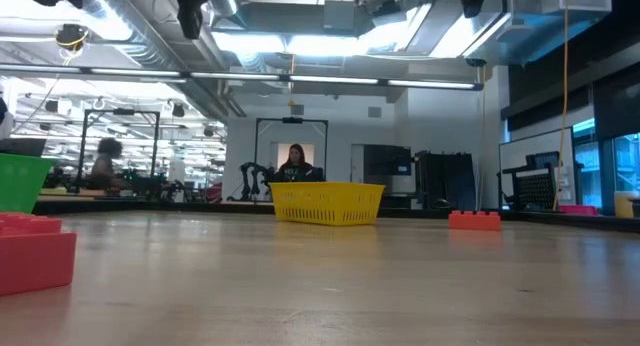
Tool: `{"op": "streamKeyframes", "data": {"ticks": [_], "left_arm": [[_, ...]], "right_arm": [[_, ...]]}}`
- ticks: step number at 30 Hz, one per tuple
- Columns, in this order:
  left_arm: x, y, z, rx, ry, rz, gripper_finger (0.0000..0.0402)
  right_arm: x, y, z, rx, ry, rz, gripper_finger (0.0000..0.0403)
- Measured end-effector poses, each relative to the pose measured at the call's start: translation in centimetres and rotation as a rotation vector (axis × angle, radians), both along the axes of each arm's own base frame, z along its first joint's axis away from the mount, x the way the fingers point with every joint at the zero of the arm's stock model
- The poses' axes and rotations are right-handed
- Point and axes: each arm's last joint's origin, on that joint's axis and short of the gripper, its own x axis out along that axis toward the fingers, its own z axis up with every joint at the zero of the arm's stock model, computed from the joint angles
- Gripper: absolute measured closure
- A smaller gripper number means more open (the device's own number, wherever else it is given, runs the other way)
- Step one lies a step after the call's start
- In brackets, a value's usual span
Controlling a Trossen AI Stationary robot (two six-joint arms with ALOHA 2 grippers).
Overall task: Sort & place blocks by color
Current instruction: Put the top left orange game piece into the green bin
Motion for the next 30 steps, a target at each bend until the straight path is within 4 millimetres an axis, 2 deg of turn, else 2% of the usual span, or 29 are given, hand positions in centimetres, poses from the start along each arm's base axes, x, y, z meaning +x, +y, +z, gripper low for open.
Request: {"op": "streamKeyframes", "data": {"ticks": [30], "left_arm": [[0.02, -0.16, -0.04, 0.011, 0.005, -0.053, 0.0271]], "right_arm": [[0.03, 0.17, -0.02, 0.009, 0.002, 0.057, 0.0170]]}}
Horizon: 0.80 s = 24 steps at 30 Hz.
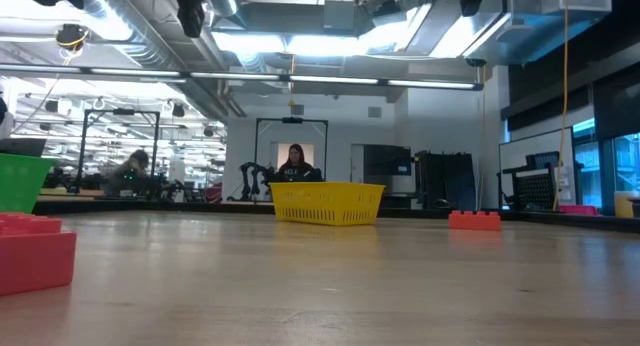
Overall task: Sort & place blocks by color
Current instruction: Put the top left orange game piece into the green bin
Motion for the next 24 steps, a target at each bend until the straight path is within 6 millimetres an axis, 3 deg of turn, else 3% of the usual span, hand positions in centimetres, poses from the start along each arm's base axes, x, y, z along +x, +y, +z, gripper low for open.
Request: {"op": "streamKeyframes", "data": {"ticks": [17, 21, 24], "left_arm": [[0.0, -0.4, -0.1, 0.036, 0.019, -0.132, 0.0271], [0.8, -1.0, 0.5, 0.029, 0.208, -0.193, 0.0271], [1.4, -2.4, 2.3, 0.064, 0.359, -0.251, 0.0271]], "right_arm": [[0.0, -0.1, 0.0, 0.023, -0.003, -0.048, 0.0170], [0.0, -0.1, -0.1, 0.012, 0.008, -0.048, 0.0170], [0.0, -0.2, -0.2, -0.019, 0.018, -0.068, 0.0170]]}}
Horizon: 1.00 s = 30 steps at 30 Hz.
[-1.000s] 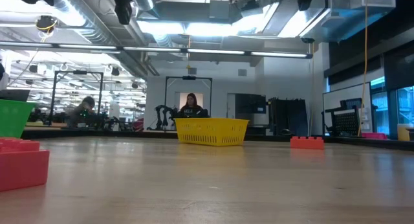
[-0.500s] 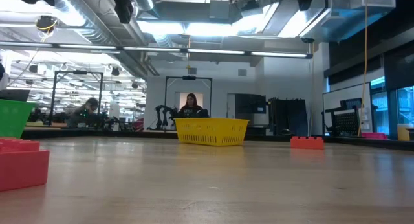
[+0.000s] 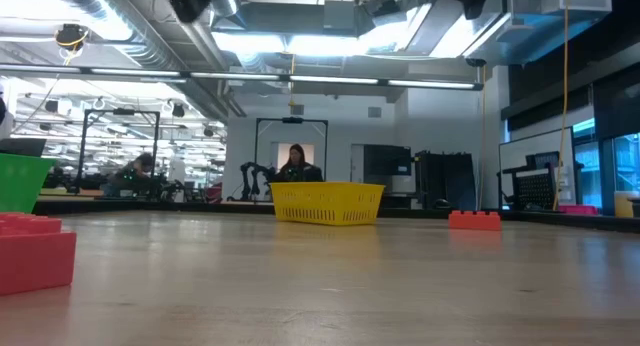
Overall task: Sort & place blocks by color
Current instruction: Put the top left orange game piece into the green bin
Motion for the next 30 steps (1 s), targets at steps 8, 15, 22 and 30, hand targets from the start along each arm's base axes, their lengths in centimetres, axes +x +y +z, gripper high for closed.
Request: {"op": "streamKeyframes", "data": {"ticks": [8, 15, 22, 30], "left_arm": [[1.5, -6.4, 1.9, 0.136, 0.598, -0.100, 0.0271], [1.2, -14.1, -2.2, 0.204, 0.978, -0.212, 0.0271], [0.1, -18.4, -5.7, 0.295, 1.136, -0.265, 0.0271], [0.1, -16.3, -7.5, 0.452, 1.221, -0.216, 0.0271]], "right_arm": [[-0.1, -0.1, -0.5, -0.035, 0.052, -0.015, 0.0170], [-0.2, -0.1, -1.2, -0.048, 0.127, -0.015, 0.0170], [-0.2, -0.1, -1.4, -0.051, 0.147, -0.014, 0.0170], [-0.2, -0.1, -1.3, -0.039, 0.144, -0.016, 0.0170]]}}
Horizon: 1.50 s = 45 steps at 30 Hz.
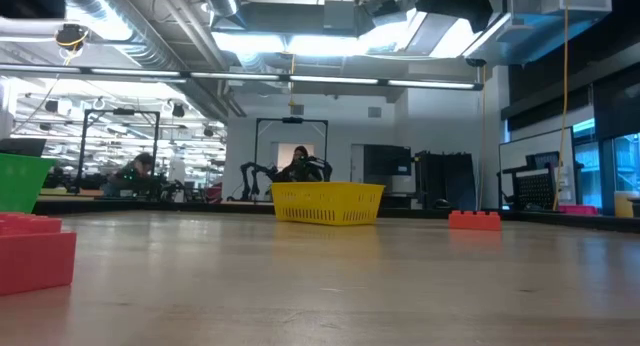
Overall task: Sort & place blocks by color
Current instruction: Put the top left orange game piece into the green bin, then put the top orange game piece into the green bin
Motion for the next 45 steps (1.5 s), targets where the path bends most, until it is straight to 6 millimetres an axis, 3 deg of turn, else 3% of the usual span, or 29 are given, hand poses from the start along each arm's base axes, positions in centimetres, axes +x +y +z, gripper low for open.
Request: {"op": "streamKeyframes", "data": {"ticks": [6, 11, 22, 27, 33, 39, 45], "left_arm": [[-0.3, 1.3, -2.4, 0.006, 0.088, -0.172, 0.0271], [-0.5, 2.9, -4.2, 0.041, 0.127, -0.183, 0.0271], [-0.2, 4.4, -6.6, -0.023, 0.127, -0.321, 0.0271], [0.1, 4.7, -6.7, -0.008, 0.109, -0.328, 0.0265], [0.4, 5.1, -6.7, 0.012, 0.103, -0.309, 0.0206], [0.6, 5.7, -6.5, -0.033, 0.136, -0.275, 0.0172], [1.3, 6.4, -3.2, -0.025, 0.200, -0.231, 0.0167]], "right_arm": [[0.0, 0.0, 0.0, 0.042, -0.009, -0.010, 0.0170], [0.0, 0.0, 0.0, 0.069, -0.014, -0.016, 0.0170], [0.0, 0.0, 0.0, 0.073, -0.016, -0.018, 0.0170], [0.0, 0.0, 0.0, 0.095, -0.021, -0.023, 0.0170], [0.0, 0.0, 0.0, 0.094, -0.021, -0.023, 0.0170], [0.0, 0.0, 0.0, 0.093, -0.021, -0.022, 0.0170], [0.0, 0.0, 0.0, 0.092, -0.021, -0.022, 0.0170]]}}
